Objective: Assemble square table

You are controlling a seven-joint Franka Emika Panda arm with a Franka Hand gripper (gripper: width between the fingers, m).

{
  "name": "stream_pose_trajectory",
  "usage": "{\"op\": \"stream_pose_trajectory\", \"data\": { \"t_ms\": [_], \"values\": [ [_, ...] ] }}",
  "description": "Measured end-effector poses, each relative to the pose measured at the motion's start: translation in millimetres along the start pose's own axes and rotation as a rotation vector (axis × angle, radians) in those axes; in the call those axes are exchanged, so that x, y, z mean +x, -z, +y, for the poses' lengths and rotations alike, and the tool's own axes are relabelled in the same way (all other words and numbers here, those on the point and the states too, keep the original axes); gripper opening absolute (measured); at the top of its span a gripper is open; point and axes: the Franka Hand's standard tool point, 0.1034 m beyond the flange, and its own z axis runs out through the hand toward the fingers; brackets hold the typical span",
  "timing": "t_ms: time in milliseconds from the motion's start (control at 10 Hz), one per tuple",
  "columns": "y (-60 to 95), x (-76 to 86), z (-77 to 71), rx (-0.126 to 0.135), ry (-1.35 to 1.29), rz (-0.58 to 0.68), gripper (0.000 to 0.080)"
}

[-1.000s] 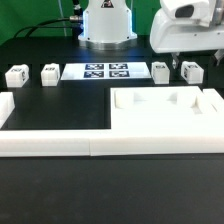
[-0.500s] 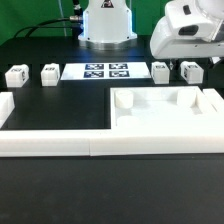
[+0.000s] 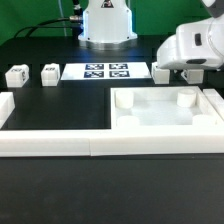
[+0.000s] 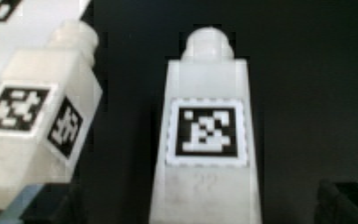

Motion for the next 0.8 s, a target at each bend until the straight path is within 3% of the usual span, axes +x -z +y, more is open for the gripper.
{"op": "stream_pose_trajectory", "data": {
  "t_ms": [100, 300, 500, 600, 700, 800],
  "values": [
    [-2.0, 0.3, -1.0, 0.000, -0.002, -0.004, 0.0649],
    [-19.3, -2.3, -19.8, 0.041, -0.056, -0.052, 0.0649],
    [-18.8, -1.7, -18.5, 0.040, -0.055, -0.050, 0.0640],
    [-18.8, -1.7, -18.5, 0.040, -0.055, -0.050, 0.0481],
    [-18.8, -1.7, -18.5, 0.040, -0.055, -0.050, 0.0481],
    [-18.8, -1.8, -18.5, 0.040, -0.055, -0.050, 0.0299]
  ]
}}
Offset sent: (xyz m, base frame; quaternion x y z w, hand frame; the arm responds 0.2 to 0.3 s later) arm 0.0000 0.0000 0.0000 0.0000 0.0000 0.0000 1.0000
